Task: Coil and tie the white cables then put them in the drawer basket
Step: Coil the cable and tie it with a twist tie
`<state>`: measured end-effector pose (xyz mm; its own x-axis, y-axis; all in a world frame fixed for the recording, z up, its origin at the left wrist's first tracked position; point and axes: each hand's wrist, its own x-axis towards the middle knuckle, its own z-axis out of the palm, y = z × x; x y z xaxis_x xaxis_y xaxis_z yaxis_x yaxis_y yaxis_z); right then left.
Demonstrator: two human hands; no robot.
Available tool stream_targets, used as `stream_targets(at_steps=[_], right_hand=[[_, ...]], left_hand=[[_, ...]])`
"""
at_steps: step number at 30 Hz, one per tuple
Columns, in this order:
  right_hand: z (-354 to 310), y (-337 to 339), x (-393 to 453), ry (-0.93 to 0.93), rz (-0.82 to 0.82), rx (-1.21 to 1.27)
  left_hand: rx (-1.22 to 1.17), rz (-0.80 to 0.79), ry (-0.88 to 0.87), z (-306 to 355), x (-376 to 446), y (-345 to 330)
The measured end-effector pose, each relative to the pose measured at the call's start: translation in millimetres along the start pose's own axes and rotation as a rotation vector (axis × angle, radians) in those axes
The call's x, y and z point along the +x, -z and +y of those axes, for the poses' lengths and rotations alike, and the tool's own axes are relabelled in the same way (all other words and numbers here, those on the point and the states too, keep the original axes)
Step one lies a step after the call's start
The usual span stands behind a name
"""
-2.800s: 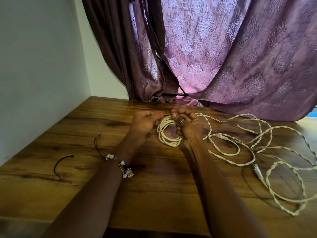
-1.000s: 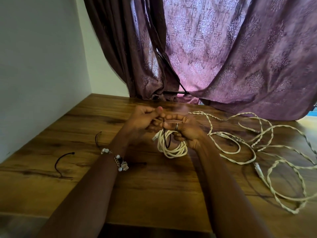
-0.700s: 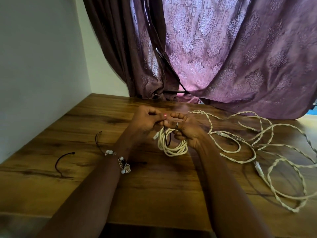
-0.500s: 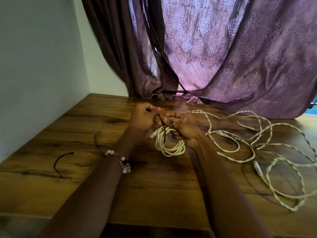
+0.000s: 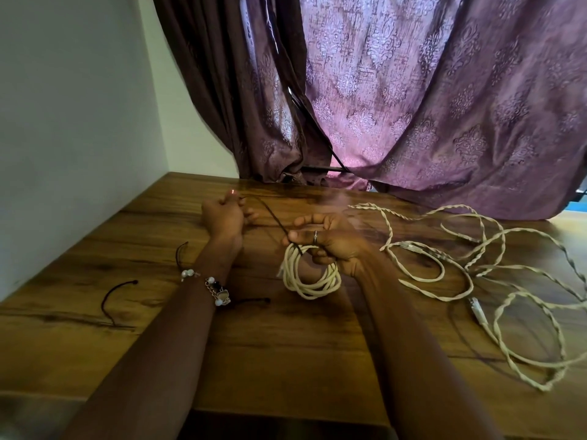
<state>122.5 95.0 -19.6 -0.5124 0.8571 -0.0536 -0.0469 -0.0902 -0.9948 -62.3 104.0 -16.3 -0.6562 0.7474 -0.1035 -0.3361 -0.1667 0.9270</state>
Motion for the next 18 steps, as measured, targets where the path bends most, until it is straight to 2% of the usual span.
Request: stream_targets(at_steps=[1, 4, 6, 8, 11, 16, 18], right_hand=[[1, 4, 1, 0.014, 0.048, 0.028], [5, 13, 5, 0.045, 0.187, 0.092], [6, 14, 7, 0.068, 0.241, 0.108], [6, 13, 7, 0.087, 0.248, 0.124], [6, 13, 9, 0.093, 0.268, 0.13], [12, 7, 12, 0.039, 0.241, 0.03], [14, 4, 13, 0.013, 0.222, 0.015]], left_hand=[[-0.011, -0.085, 0.066, -1, -4, -3], [0.181, -0.431, 0.215, -3, -17, -7], [0.286, -0.631, 0.208, -8, -25, -10], [0.287, -0.729, 0.12, -12, -38, -15], [0.273, -0.631, -0.068, -20, -42, -23], [0.508, -0.47, -0.525, -25, -39, -21], [0.523, -0.403, -0.606, -23, -36, -18]])
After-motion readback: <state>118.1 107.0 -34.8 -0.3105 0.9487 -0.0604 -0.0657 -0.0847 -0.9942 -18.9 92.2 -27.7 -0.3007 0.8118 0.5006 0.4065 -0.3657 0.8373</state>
